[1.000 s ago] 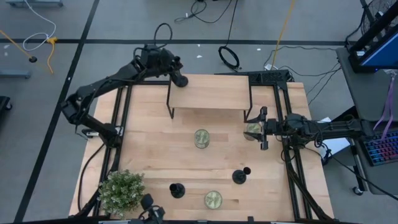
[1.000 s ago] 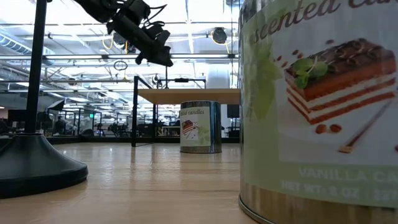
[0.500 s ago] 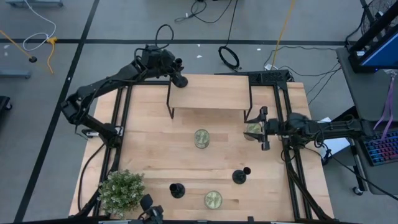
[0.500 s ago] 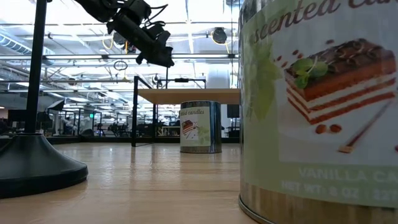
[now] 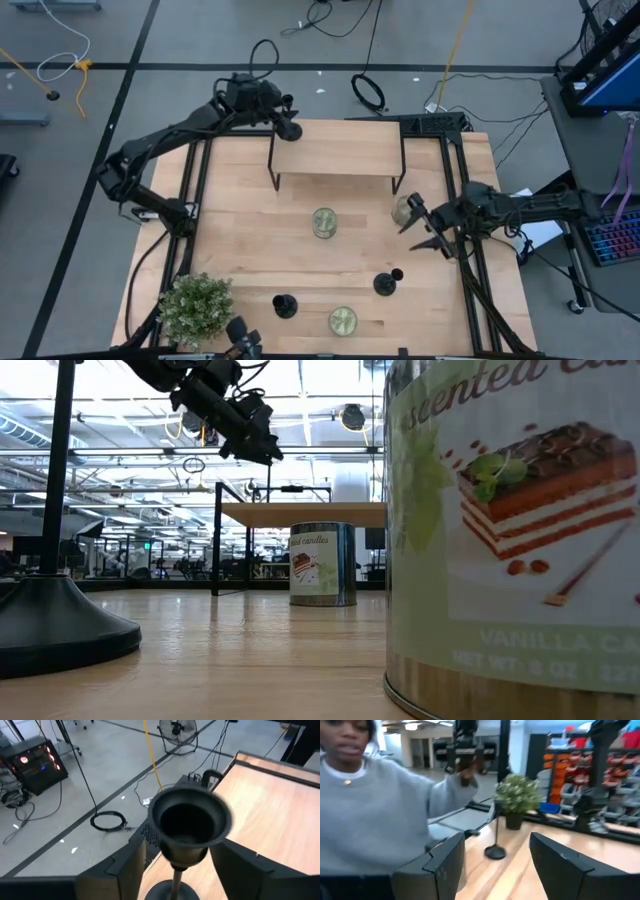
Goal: Pick & Place candle stick holders
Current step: Put the top black candle holder on the shelf, then put the right black candle holder on the shelf
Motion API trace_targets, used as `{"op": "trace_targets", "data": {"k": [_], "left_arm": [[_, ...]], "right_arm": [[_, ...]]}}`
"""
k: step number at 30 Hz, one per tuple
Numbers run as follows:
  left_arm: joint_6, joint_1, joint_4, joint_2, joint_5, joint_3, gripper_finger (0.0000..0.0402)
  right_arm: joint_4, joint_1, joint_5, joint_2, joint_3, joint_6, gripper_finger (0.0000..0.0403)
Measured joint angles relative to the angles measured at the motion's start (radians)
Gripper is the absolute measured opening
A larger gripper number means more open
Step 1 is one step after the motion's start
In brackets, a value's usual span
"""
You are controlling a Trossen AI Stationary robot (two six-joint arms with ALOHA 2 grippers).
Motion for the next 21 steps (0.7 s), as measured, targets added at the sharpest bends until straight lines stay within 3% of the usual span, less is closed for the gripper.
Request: {"op": "trace_targets", "data": {"k": [10,21], "left_arm": [[0.013,-0.020,-0.009,-0.107,0.000,0.000,0.0261],[0.018,-0.080,-0.072,-0.236,-0.001,0.000,0.0262]], "right_arm": [[0.097,0.122,0.000,0.199,0.000,0.009,0.0288],[0.170,0.247,0.006,0.434,0.000,-0.039,0.0297]]}}
